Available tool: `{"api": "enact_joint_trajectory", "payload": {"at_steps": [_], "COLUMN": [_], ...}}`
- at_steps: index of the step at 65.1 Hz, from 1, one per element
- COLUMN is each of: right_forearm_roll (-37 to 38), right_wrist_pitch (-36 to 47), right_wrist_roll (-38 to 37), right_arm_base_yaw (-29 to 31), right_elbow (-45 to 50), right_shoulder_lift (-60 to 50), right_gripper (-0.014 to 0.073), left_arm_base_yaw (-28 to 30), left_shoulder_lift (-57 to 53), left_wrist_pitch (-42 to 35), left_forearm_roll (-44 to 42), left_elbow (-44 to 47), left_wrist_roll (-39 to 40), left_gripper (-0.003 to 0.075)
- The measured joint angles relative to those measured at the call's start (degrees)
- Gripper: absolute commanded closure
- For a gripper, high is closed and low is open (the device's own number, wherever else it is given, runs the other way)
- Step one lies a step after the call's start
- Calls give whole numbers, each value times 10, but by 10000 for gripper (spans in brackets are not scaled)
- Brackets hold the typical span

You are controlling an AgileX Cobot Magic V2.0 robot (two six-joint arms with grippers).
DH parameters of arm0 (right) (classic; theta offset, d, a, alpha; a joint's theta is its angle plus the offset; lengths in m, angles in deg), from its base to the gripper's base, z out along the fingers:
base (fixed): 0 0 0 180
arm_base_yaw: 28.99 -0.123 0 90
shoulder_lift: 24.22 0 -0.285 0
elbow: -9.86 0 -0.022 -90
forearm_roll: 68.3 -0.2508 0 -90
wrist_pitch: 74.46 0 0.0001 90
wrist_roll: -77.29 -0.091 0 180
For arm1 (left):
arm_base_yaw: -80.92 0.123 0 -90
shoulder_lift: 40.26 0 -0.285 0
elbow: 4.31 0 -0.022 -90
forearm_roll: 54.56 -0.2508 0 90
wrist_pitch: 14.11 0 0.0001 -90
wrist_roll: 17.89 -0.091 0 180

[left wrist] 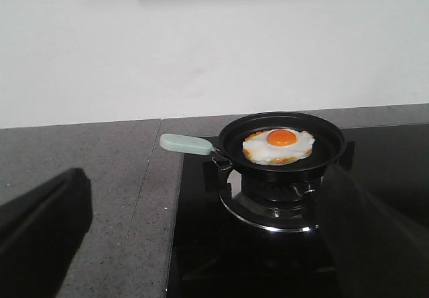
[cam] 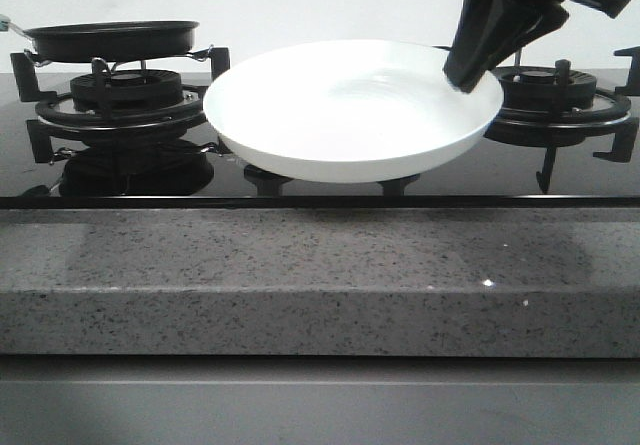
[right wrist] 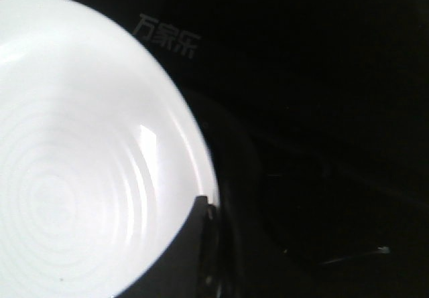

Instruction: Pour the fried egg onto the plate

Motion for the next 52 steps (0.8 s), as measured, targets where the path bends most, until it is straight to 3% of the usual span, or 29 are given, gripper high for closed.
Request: {"api": "enact_joint_trajectory", "payload": {"at_steps": [52], "right_forearm_roll": [-3], "right_wrist_pitch": [0], "right_wrist_roll": [1], "right_arm_base_yaw": [0], "right_elbow": [0], "right_shoulder_lift": [0], "right_gripper": [661], "left_arm_base_yaw": [0], "left_shoulder_lift": [0], "left_wrist_pitch": [-13], "left_forearm_roll": [30], "left_elbow": [0], "left_wrist_roll": [0], "left_gripper": [48]}}
